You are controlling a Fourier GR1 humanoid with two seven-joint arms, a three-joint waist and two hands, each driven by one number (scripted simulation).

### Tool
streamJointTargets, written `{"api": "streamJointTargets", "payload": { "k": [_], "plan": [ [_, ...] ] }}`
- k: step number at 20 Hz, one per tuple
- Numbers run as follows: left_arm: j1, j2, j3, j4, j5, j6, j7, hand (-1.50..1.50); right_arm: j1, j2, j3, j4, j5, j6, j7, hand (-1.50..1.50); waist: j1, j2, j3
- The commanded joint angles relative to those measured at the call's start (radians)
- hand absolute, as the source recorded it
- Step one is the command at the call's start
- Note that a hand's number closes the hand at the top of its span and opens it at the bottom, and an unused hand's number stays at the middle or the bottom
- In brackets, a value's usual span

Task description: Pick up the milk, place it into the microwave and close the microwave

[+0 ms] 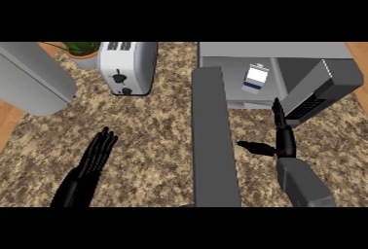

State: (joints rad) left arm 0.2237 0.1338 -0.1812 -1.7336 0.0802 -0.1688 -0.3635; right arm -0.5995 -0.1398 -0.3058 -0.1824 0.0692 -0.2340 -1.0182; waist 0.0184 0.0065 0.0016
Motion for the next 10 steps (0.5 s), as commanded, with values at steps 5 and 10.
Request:
{"api": "streamJointTargets", "payload": {
  "k": [5,10],
  "plan": [
    [0.009,-0.024,-0.041,0.050,0.021,-0.047,-0.014,-1.50,0.163,0.045,-0.007,-0.102,-0.064,0.261,-0.125,-1.50,-0.038,-0.014,-0.003],
    [-0.057,0.022,-0.059,0.064,-0.022,-0.081,0.060,1.50,0.262,0.043,0.015,-0.213,-0.091,0.372,-0.123,-1.50,-0.040,-0.012,-0.003]
  ]
}}
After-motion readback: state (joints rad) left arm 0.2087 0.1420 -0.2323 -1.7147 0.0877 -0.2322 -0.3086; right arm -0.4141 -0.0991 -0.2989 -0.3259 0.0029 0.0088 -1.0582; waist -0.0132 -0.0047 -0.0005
